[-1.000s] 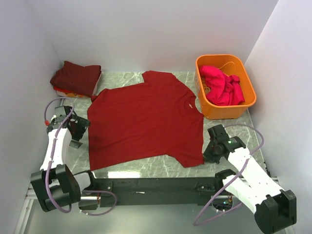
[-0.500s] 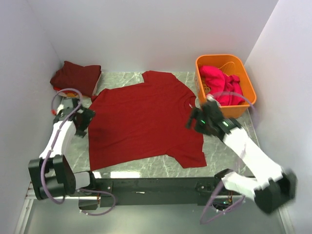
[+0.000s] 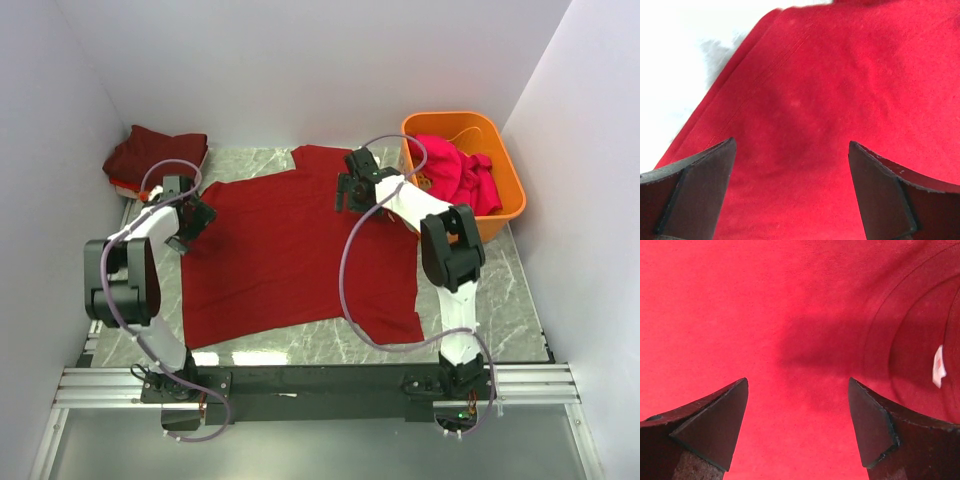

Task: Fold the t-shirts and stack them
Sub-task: Flatten the tshirt out

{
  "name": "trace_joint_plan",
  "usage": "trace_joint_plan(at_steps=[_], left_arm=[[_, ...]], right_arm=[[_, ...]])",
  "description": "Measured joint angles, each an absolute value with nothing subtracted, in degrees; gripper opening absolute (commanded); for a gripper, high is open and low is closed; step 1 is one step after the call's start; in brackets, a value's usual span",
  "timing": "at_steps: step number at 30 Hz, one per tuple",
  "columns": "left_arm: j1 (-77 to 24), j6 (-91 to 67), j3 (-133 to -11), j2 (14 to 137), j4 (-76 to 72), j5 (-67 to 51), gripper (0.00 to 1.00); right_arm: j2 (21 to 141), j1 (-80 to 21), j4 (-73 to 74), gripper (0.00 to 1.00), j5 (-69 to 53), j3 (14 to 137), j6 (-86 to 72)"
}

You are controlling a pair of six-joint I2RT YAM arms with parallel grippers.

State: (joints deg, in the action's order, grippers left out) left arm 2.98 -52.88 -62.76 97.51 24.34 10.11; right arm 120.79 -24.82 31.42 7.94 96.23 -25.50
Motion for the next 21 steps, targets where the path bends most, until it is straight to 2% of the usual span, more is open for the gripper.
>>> trace_joint_plan(at_steps=[9,21], left_arm=[[1.83,-49.91,-69.76,104.79,23.99,10.66,0.99],[0.51,-46.39,-78.02,112.73,25.65,10.31,0.99]], right_arm=[[124.01,-21.93,34.28,0.87,6.28,95.85,-24.58],[113.51,-18.79,30.72,0.87,4.49,78.91,-26.83]])
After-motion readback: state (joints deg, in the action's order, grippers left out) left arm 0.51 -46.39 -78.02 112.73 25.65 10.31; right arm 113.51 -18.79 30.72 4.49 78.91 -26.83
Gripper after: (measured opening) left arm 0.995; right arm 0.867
